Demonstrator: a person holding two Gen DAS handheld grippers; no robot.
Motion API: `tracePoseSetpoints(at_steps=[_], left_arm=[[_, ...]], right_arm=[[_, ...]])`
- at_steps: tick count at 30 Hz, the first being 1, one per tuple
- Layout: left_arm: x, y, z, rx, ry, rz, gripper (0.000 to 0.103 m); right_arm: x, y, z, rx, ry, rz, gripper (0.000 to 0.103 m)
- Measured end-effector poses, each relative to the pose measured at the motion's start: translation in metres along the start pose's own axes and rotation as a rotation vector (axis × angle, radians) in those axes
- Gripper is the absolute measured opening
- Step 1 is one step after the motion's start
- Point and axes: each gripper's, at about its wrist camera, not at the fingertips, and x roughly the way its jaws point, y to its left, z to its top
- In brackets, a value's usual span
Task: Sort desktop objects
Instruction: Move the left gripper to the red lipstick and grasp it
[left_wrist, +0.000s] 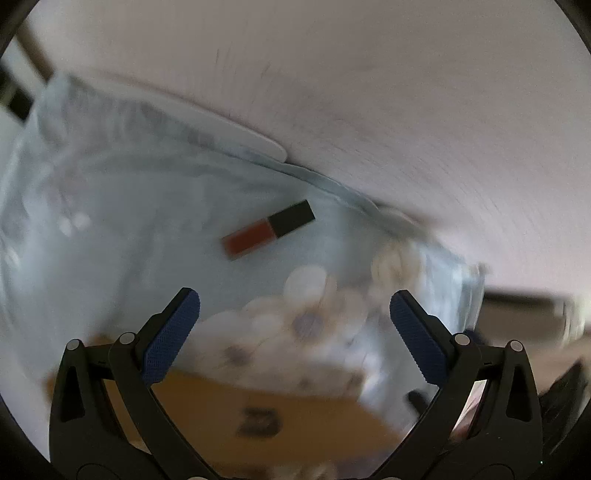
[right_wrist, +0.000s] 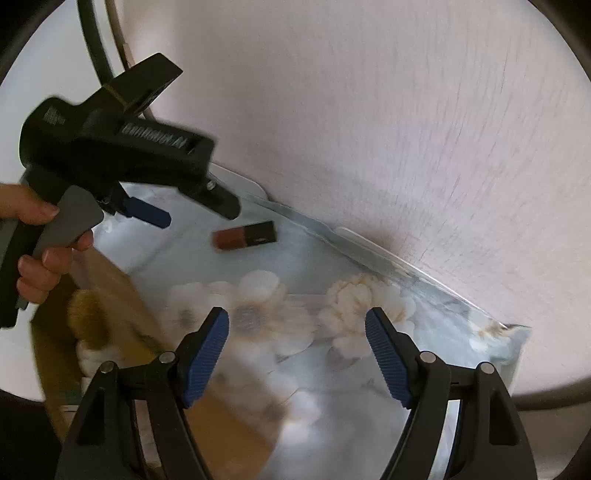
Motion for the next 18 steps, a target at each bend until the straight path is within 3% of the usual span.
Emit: tracePoseSetpoints(at_steps=[3, 10, 18], left_arm=[[0.026, -0.005, 0.007, -0.101, -0.008, 0.018, 0.101], [0.062, -0.008, 0.01, -0.237, -0.037, 0.129, 0.101], [0.074, -0.017, 0.005, -0.311, -0.076, 0.193, 0.101]], right_arm=[[0.028, -0.007, -0.007, -0.038, 0.0, -0.015, 0.073], [0.07, -0.016, -0.021, -0.012, 0.012, 0.047, 0.073], [0.083, -0.009, -0.02, 0.0, -0.026, 0.037, 0.073]])
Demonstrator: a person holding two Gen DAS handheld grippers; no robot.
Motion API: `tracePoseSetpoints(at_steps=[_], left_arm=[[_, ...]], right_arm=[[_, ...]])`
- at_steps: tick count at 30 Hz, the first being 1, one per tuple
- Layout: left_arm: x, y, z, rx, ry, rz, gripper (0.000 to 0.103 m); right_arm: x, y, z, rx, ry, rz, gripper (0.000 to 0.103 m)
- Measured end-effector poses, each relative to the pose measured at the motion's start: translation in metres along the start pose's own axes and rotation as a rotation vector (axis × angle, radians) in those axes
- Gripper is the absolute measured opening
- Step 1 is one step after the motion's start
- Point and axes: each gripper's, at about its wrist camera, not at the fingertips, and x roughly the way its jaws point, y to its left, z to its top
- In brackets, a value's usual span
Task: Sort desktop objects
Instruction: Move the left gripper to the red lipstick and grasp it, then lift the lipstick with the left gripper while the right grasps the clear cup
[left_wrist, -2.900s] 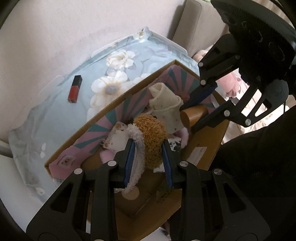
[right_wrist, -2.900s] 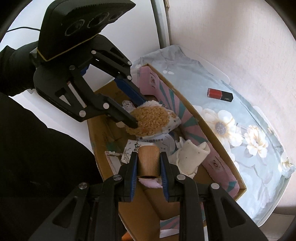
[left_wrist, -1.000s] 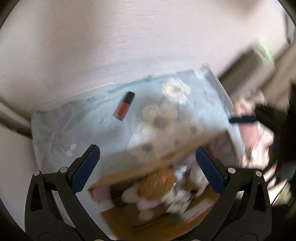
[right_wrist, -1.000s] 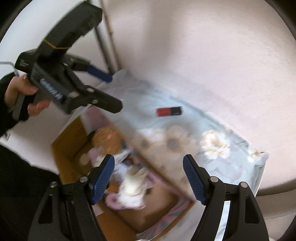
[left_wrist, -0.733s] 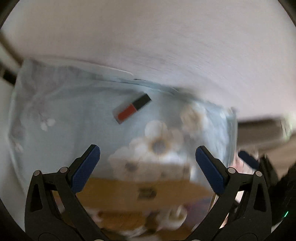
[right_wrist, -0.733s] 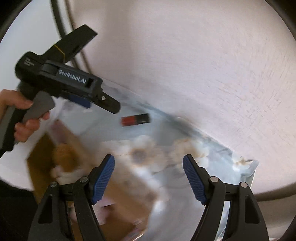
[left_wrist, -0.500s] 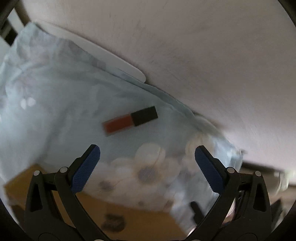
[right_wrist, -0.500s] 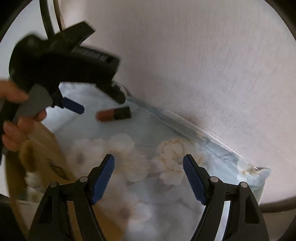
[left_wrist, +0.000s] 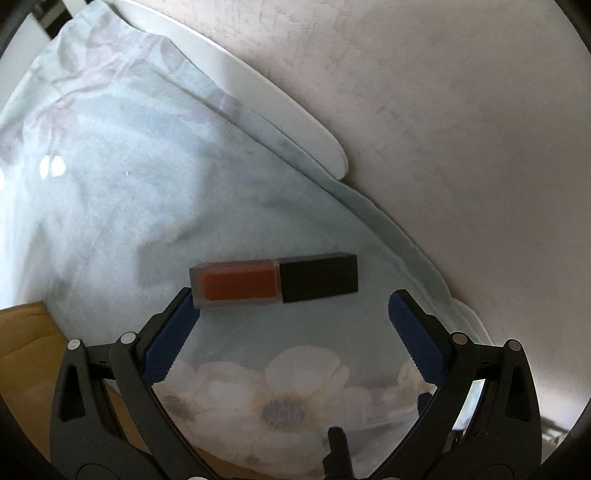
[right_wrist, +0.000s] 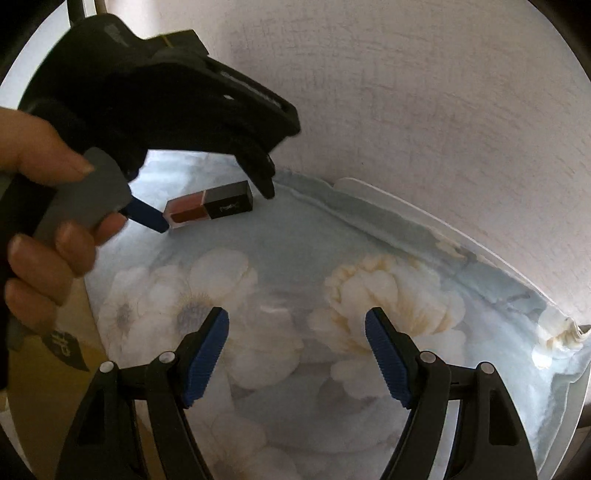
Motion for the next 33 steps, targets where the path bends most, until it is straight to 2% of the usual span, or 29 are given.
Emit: tracePoseSetpoints(at_steps=[5, 6, 7, 8, 21, 27, 33], left_arm=[[-0.002, -0.01, -0.007, 0.002, -0.037, 0.045, 0.096], [-0.004, -0.011, -0.009, 0.002, -0.051, 0.053, 0.094], [-0.006, -0.013, -0.011, 0.006, -0.066, 0.065, 0.086], [-0.008, -0.016, -0.013, 0.015, -0.077, 0.071, 0.083], [-0.027, -0.036, -0.044, 0.055, -0.07, 0.014, 0.083], [-0.057, -0.051, -0.065, 0.109, -0.087, -0.019, 0.083], [-0.106, -0.06, -0.093, 0.202, -0.16, -0.043, 0.083]], right_arm=[[0.001, 0.008, 0.002, -0.039, -0.028, -0.03, 0.071], [0.001, 0.01, 0.002, -0.048, -0.031, -0.027, 0.059], [0.002, 0.013, 0.002, -0.06, -0.024, -0.028, 0.046], [0.004, 0.015, 0.002, -0.07, -0.015, -0.035, 0.041], [-0.016, 0.02, 0.009, -0.095, -0.041, -0.002, 0.041], [-0.037, 0.021, 0.018, -0.115, -0.045, 0.005, 0.041], [-0.072, 0.025, 0.028, -0.123, -0.06, 0.008, 0.041]])
